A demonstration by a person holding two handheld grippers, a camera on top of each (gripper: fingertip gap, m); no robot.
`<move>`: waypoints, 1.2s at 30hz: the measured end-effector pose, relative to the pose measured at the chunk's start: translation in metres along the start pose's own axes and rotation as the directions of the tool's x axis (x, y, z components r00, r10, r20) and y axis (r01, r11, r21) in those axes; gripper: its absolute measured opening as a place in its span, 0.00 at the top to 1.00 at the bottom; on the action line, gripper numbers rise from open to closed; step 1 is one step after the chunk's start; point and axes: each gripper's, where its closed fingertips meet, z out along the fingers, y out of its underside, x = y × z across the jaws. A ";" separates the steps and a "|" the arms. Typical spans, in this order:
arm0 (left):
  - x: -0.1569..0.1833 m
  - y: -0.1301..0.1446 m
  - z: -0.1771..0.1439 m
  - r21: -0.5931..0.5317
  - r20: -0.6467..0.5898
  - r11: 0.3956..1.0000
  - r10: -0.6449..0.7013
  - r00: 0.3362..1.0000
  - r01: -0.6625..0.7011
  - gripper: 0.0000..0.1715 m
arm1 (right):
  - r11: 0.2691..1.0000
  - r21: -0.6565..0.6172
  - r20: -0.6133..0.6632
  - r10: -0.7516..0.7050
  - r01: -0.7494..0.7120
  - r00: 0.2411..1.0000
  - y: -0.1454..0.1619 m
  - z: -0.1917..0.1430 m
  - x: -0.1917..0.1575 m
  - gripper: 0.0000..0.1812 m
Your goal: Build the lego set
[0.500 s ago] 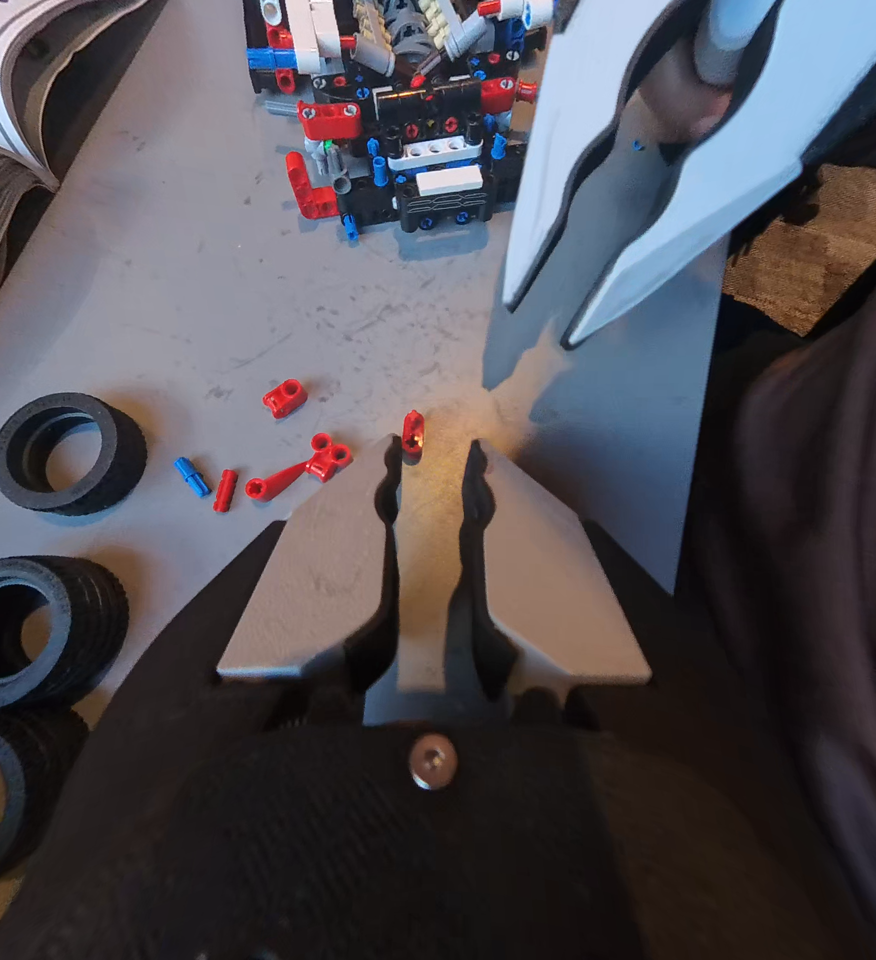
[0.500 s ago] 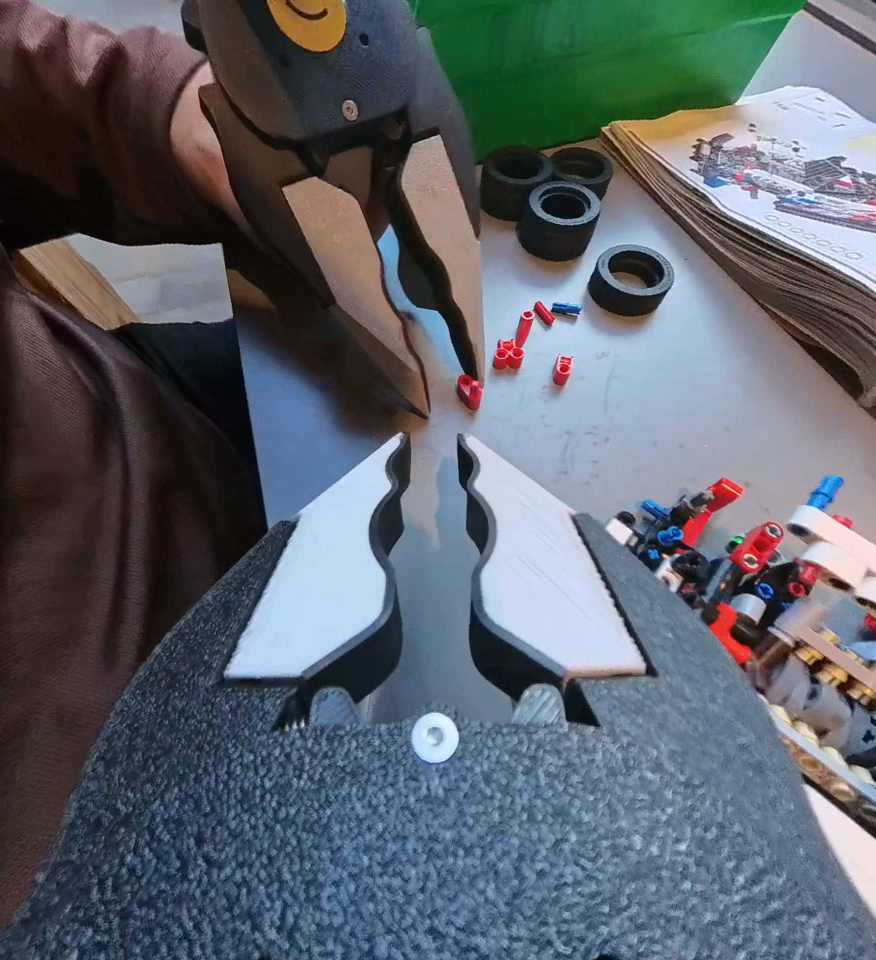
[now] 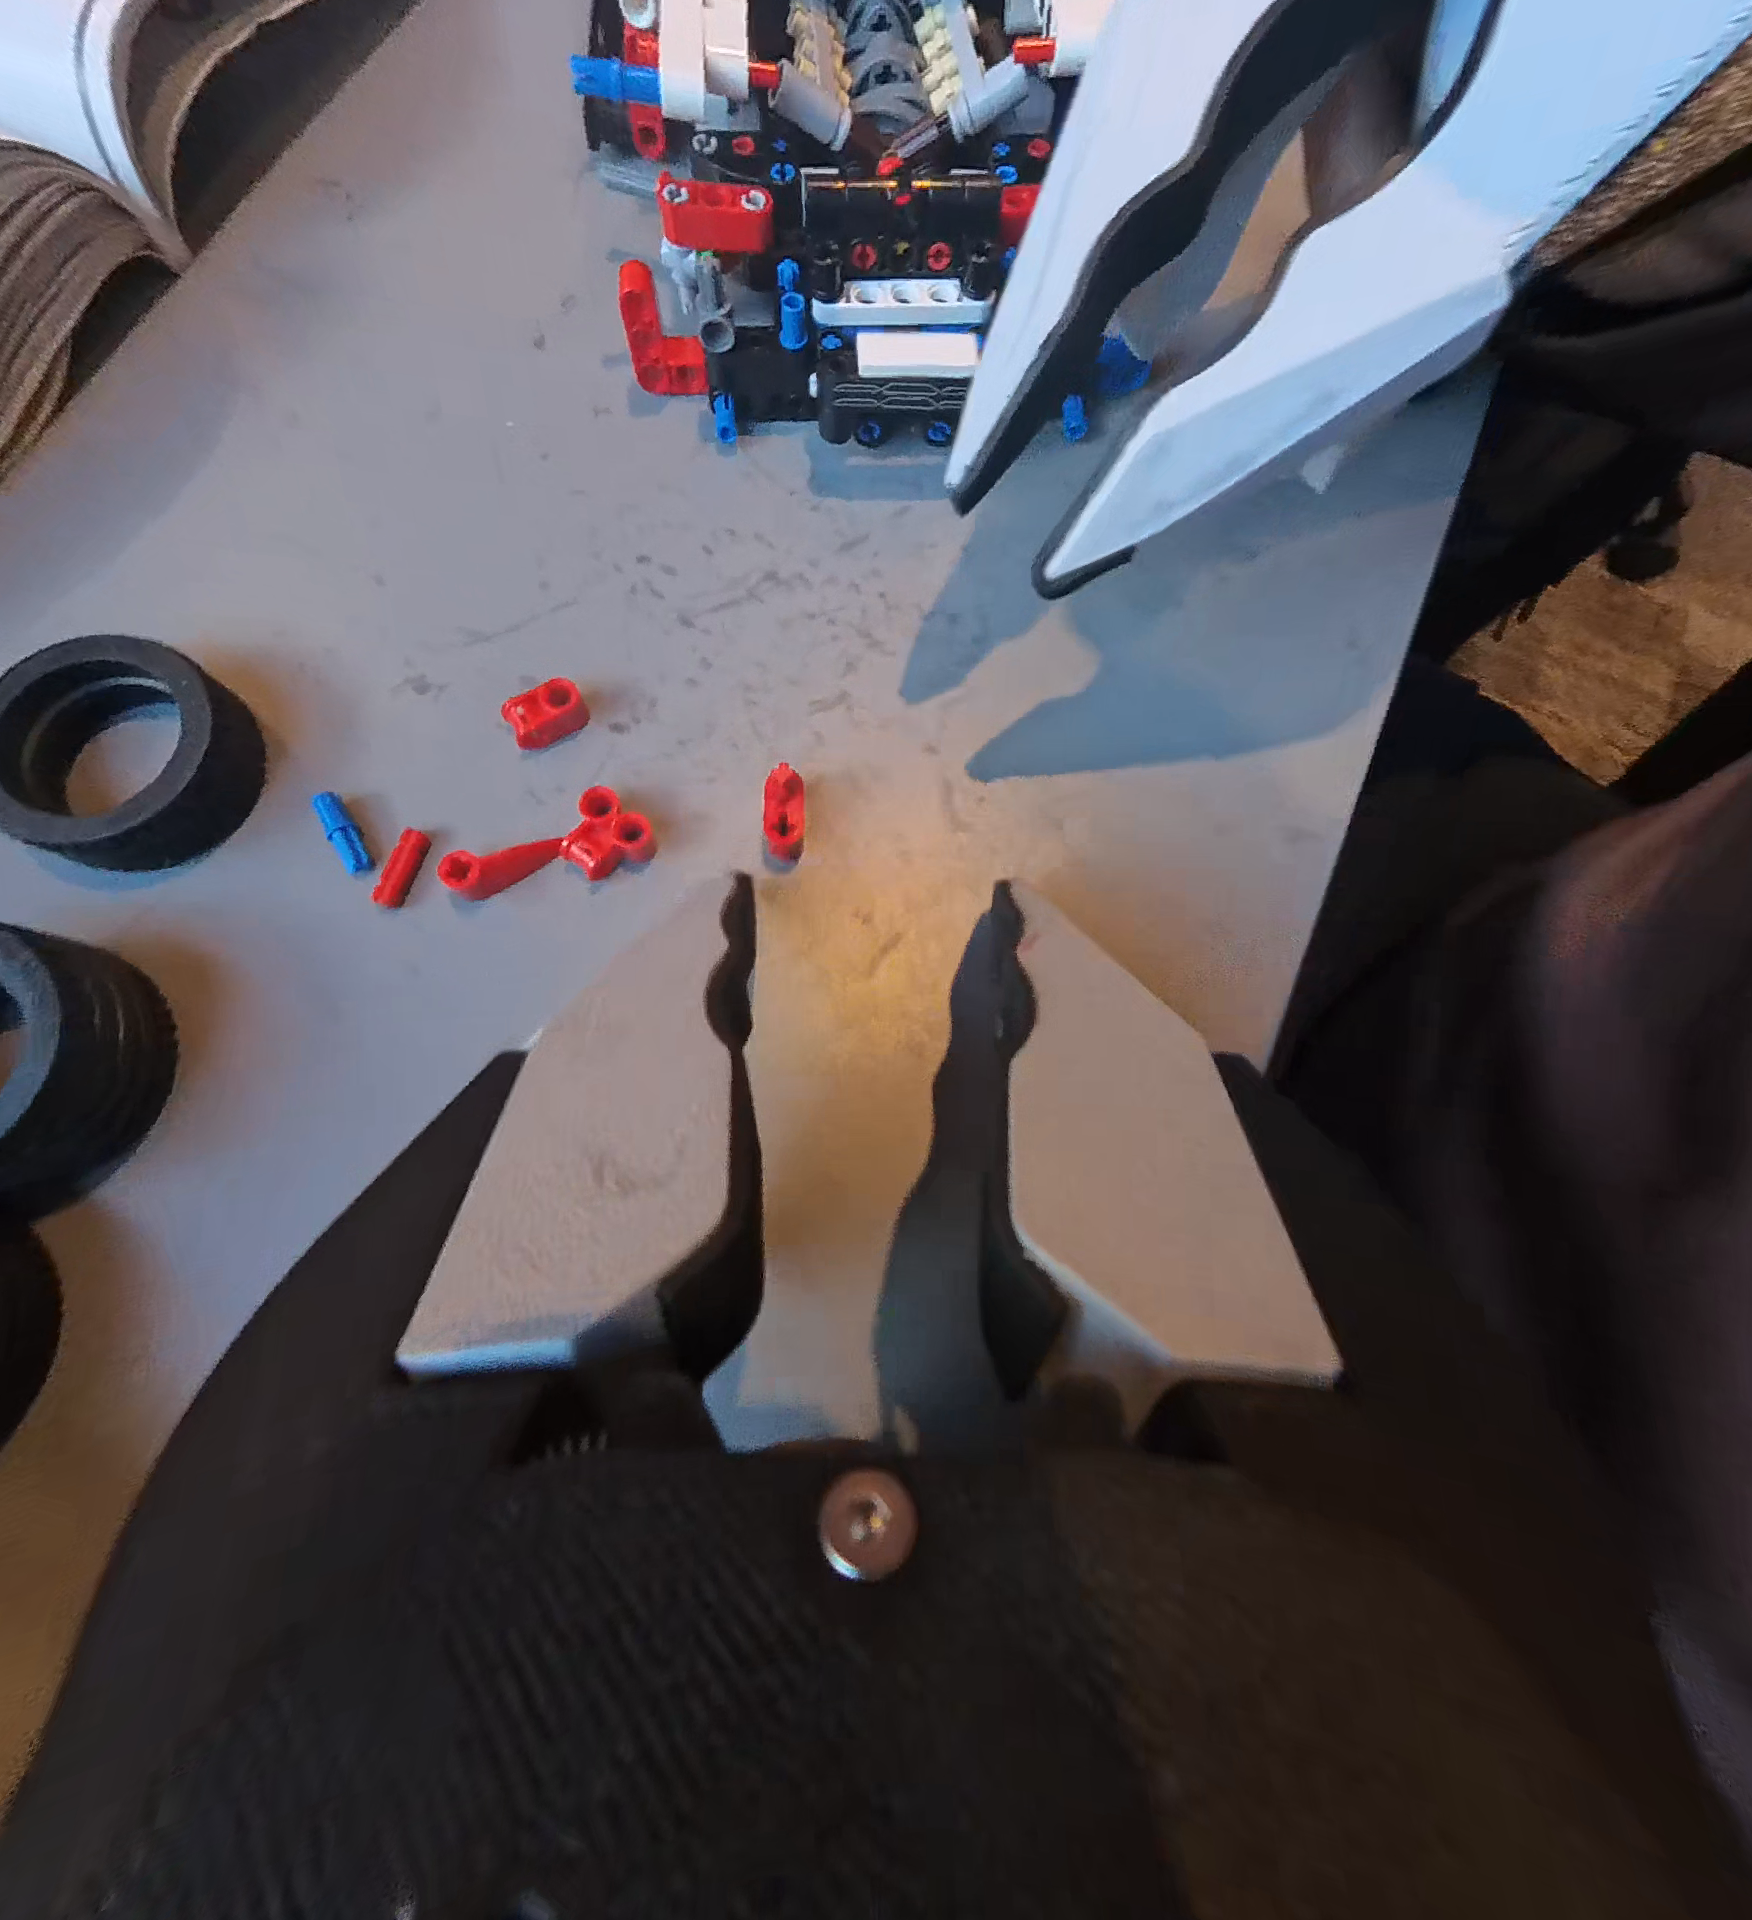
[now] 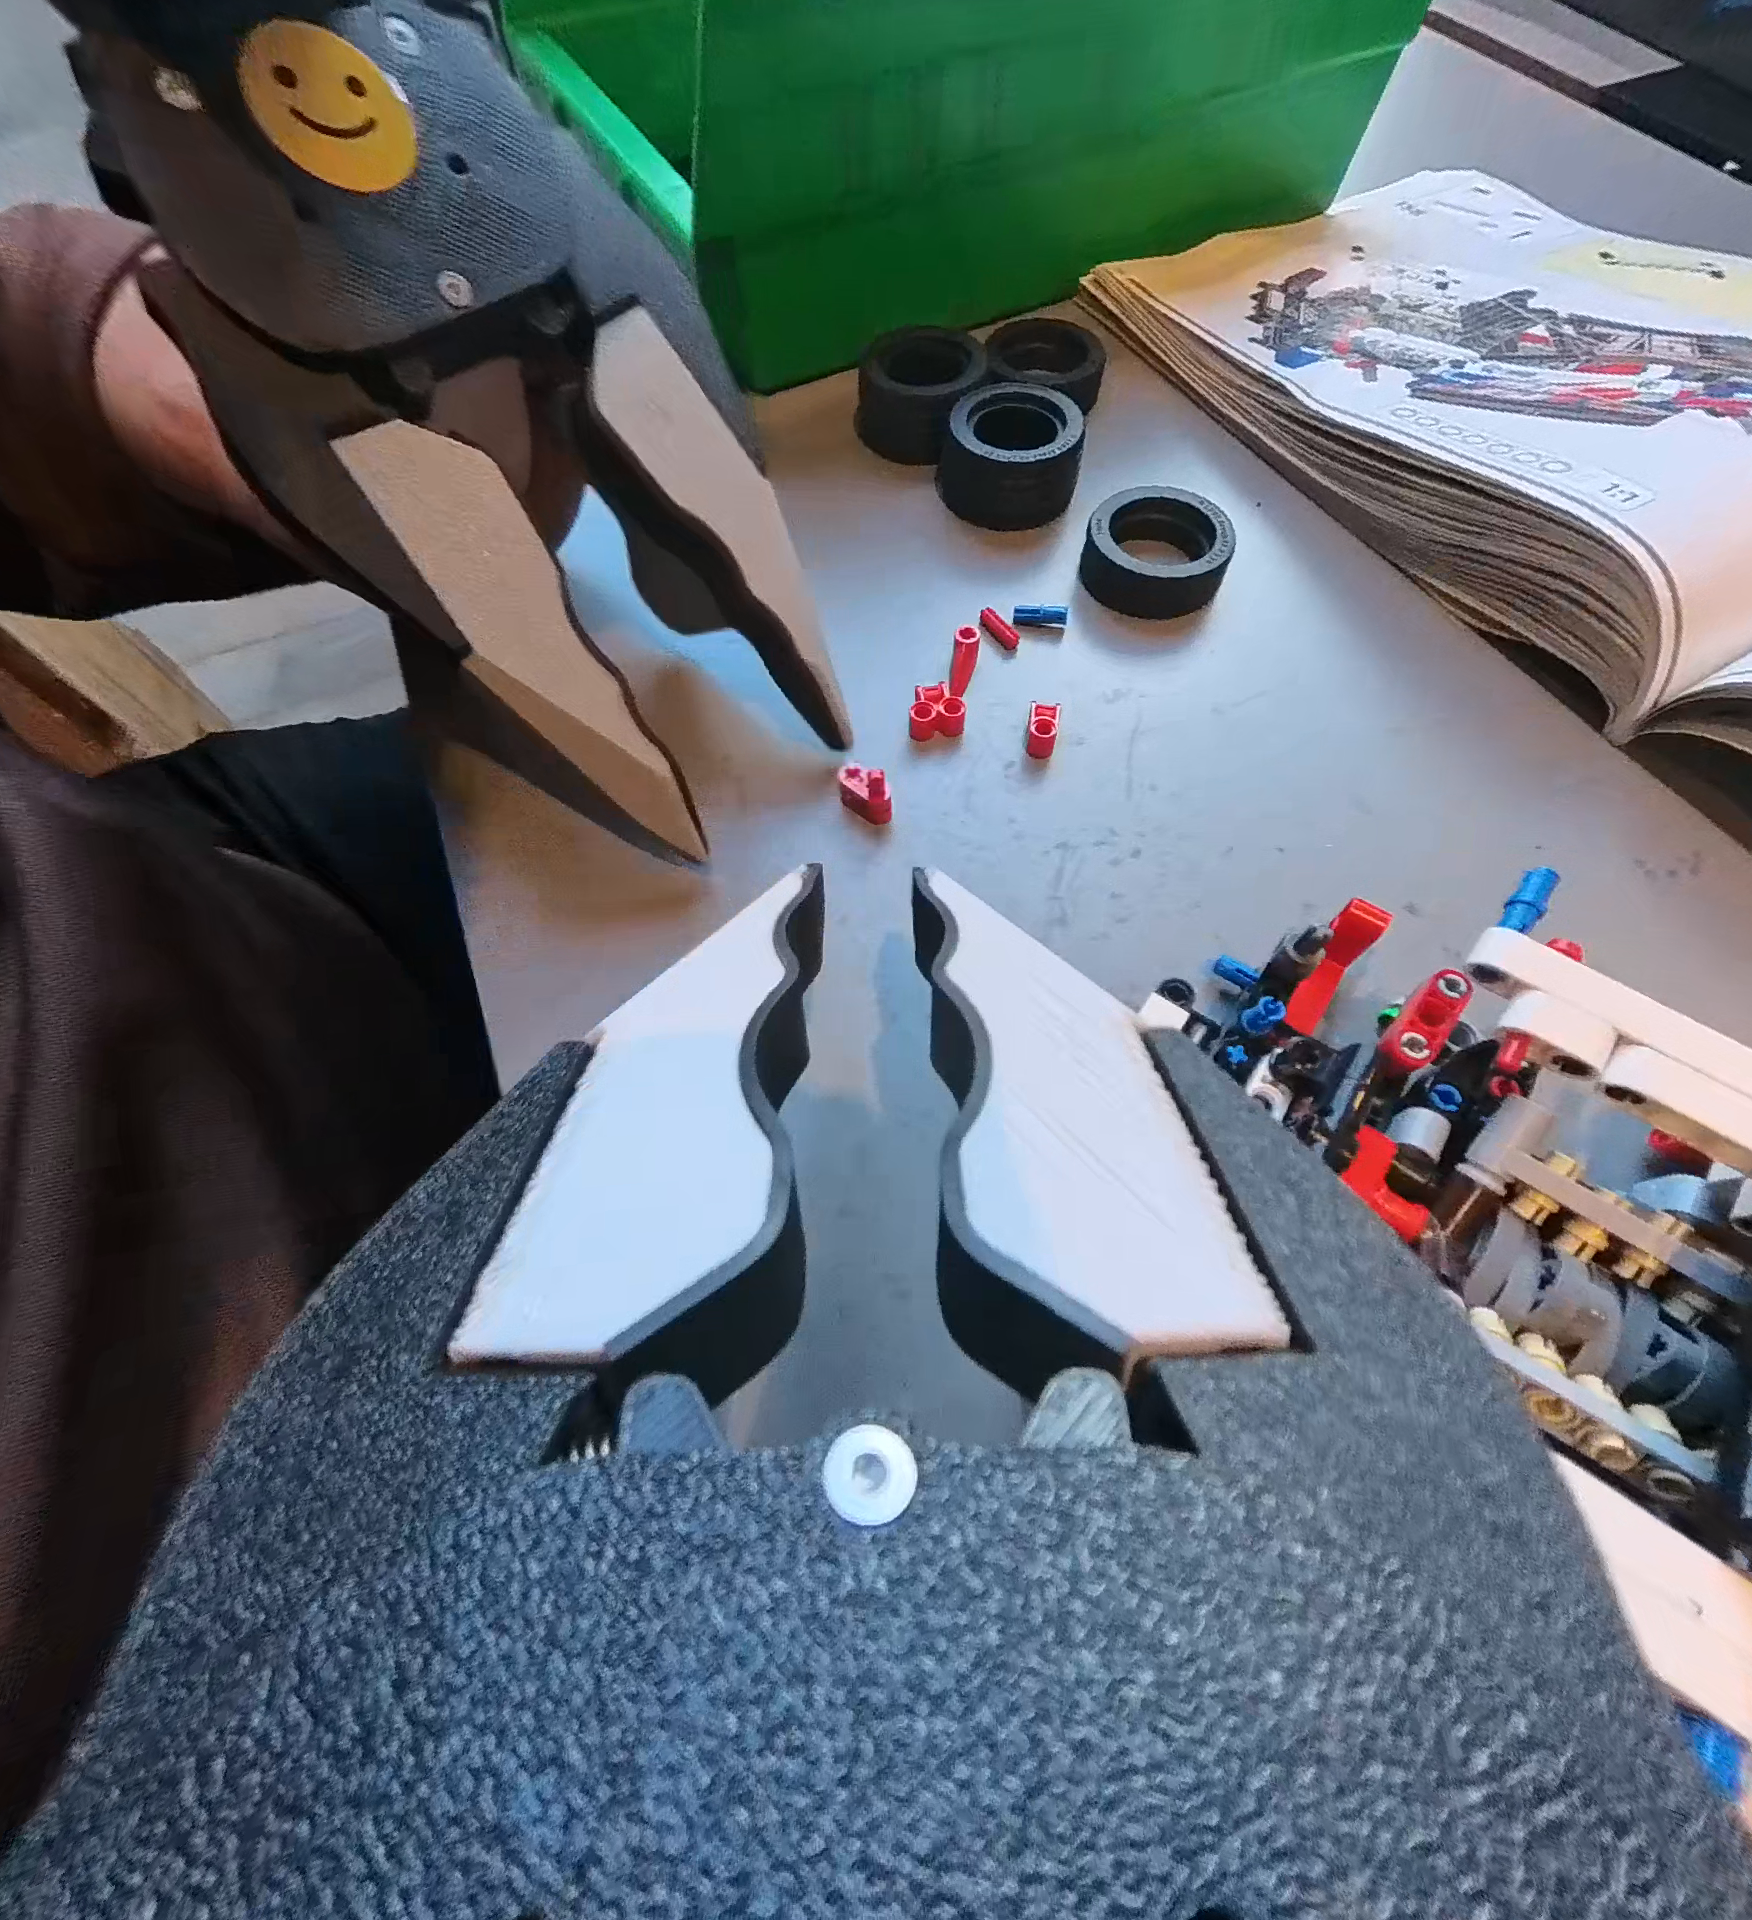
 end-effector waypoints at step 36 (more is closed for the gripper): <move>-0.086 -0.005 -0.001 -0.390 0.154 0.896 0.292 0.944 -0.213 1.00 | 0.995 0.080 0.006 0.051 -0.051 0.999 -0.014 -0.012 0.005 0.92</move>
